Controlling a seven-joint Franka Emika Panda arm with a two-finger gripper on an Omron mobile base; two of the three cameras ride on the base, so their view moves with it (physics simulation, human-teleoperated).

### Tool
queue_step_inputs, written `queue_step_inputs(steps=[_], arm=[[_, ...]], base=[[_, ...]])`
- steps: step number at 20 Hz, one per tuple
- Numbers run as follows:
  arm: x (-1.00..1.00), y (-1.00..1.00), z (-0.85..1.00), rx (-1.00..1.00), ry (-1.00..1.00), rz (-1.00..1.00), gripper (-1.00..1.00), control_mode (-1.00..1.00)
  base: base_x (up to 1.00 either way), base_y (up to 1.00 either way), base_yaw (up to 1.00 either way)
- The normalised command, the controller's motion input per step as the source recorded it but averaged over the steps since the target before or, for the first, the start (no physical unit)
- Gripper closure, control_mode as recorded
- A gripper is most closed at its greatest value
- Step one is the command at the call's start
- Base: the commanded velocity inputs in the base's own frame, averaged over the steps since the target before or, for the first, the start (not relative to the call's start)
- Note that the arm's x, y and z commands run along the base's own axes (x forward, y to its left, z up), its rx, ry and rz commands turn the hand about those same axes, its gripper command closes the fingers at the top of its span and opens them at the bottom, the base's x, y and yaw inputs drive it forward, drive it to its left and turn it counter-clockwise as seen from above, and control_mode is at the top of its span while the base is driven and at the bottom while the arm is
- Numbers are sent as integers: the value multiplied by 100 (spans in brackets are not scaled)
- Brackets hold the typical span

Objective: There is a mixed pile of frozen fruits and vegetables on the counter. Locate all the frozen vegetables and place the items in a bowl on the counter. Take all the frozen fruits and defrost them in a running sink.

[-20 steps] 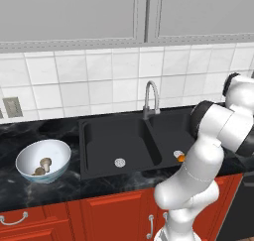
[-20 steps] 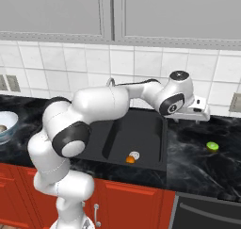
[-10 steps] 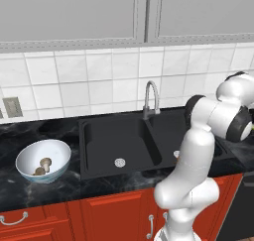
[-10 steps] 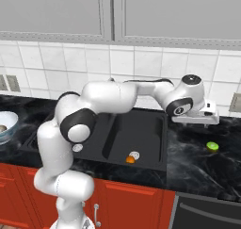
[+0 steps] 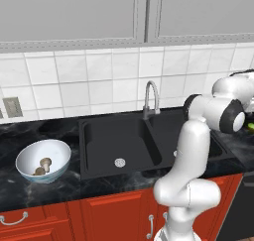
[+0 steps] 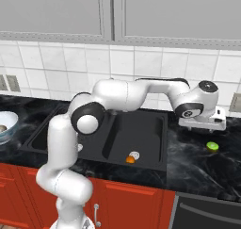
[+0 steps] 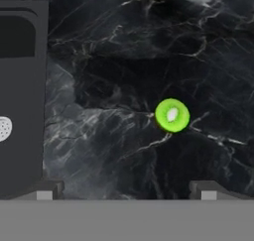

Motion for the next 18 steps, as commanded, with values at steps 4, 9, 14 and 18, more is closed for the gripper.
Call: queue_step_inputs(steps=[4, 9, 14, 18], arm=[[3, -21, -6, 0, 1, 3, -100, -100], [23, -3, -37, 0, 1, 2, -100, -100], [34, 0, -36, 0, 0, 1, -100, -100], [23, -5, -16, 0, 0, 0, -100, -100]], base=[[0, 0, 0], [0, 0, 0], [0, 0, 0], [0, 0, 0]])
